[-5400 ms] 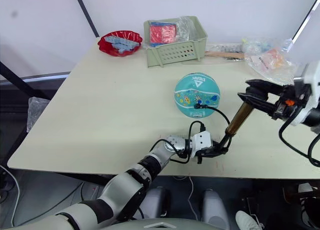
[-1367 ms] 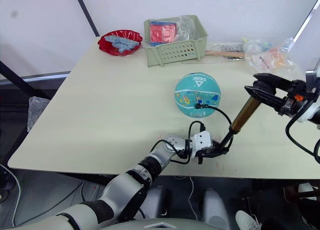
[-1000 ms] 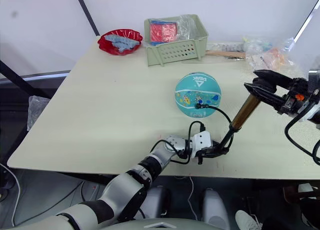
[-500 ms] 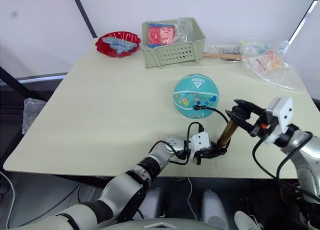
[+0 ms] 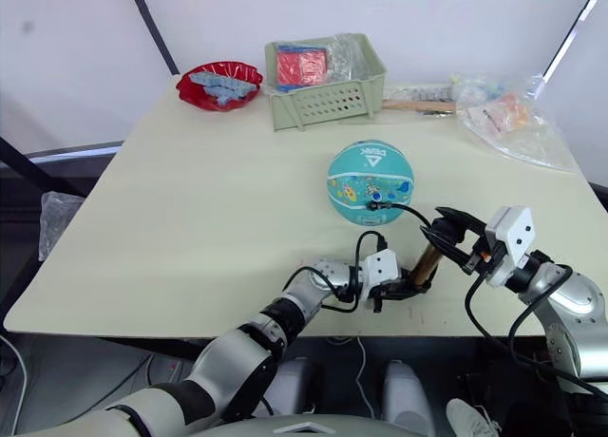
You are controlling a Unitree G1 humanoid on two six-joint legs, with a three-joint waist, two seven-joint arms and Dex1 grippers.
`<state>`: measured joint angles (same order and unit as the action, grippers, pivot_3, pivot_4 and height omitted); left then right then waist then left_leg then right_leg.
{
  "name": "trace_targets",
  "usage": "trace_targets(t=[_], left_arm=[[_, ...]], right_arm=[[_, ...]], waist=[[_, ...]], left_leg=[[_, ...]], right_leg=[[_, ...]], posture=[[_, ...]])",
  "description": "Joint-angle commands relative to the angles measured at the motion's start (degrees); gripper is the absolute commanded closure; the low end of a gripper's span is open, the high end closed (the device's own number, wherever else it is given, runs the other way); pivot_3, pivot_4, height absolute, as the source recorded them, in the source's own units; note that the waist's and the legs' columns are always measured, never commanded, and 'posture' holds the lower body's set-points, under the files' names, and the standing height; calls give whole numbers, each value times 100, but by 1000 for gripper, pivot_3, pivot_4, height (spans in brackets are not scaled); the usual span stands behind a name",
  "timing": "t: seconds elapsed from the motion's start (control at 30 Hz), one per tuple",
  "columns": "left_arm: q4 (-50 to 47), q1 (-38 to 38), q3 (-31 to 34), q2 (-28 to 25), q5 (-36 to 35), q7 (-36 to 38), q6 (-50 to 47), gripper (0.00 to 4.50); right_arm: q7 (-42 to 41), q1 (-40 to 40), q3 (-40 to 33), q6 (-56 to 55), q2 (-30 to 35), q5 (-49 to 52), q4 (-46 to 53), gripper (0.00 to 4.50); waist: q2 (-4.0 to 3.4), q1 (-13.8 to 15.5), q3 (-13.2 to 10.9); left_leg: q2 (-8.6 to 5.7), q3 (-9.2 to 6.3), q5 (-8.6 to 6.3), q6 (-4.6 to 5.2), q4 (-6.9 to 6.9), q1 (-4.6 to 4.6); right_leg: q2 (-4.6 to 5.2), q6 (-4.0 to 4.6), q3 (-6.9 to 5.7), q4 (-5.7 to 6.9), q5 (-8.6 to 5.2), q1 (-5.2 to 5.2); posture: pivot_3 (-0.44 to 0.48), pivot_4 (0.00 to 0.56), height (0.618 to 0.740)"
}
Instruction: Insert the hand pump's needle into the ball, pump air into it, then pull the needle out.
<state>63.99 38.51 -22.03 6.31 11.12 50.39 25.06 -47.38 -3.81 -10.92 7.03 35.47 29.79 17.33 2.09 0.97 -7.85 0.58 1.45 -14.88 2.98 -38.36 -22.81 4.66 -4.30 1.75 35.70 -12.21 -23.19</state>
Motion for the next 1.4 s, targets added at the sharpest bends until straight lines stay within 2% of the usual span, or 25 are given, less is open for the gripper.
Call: trace_targets(t=[0.03, 0.2, 0.47, 0.67, 0.8, 0.93, 1.1, 1.23, 1.4], left_arm=[[261, -162, -240, -74, 305, 113, -146, 3415], [260, -180, -253, -74, 317, 110, -139, 3415], [291, -166, -261, -59, 327, 101, -125, 3415], [301, -159, -262, -49, 327, 93, -119, 3415], [312, -150, -260, -45, 329, 85, -124, 3415], [316, -158, -262, -44, 332, 74, -121, 3415], [328, -153, -256, -42, 334, 57, -118, 3415], [319, -164, -254, -55, 335, 56, -110, 3415], [299, -174, -258, -69, 332, 79, -98, 3415]], right_arm=[[24, -24, -474, 312, 279, 143, -68, 2870], [-1, 247, -1072, 738, 702, 716, 158, 2870], [131, 1097, -1945, 1670, 1613, 1687, 358, 2870], [219, 1594, -2219, 2134, 1958, 2037, 378, 2870], [234, 1759, -2269, 2289, 2059, 2082, 418, 2870], [280, 1559, -2099, 2414, 1886, 2111, 736, 2870], [314, 888, -1635, 2255, 1452, 1742, 1086, 2870], [427, 366, -976, 1792, 900, 1067, 1083, 2870], [355, -36, -184, 840, 310, 72, 562, 2870]], waist=[[3, 3, -2], [2, 4, -7], [-16, 4, -22], [-32, 1, -27], [-34, 1, -29], [-35, 0, -29], [-28, 6, -23], [-8, -2, -2], [15, -13, 27]], left_leg=[[-1, 12, -4, 6, -1, 0], [-1, 90, -19, 33, -7, -11], [-1, 55, -25, 42, -8, -37], [-2, -6, -24, 42, -32, -91], [-4, -10, -24, 42, -34, -93], [-3, -16, -24, 42, -34, -94], [-3, -28, -24, 42, -34, -93], [-3, -28, -24, 42, -35, -89], [2, -34, -24, 42, -38, -78]], right_leg=[[8, -4, 0, 0, 2, -4], [54, -30, 4, -3, 21, -38], [58, -30, -34, -22, 21, -39], [57, -27, -89, -39, 23, -46], [61, -27, -93, -40, 24, -45], [61, -26, -100, -40, 23, -43], [60, -26, -112, -40, 23, -38], [60, -26, -112, -40, 23, -33], [48, -24, -117, -37, 23, -25]], posture=[[0, 150, 740], [0, 150, 740], [0, 150, 740], [0, 150, 740], [0, 150, 740], [0, 150, 740], [0, 150, 740], [0, 150, 740], [0, 150, 740]])
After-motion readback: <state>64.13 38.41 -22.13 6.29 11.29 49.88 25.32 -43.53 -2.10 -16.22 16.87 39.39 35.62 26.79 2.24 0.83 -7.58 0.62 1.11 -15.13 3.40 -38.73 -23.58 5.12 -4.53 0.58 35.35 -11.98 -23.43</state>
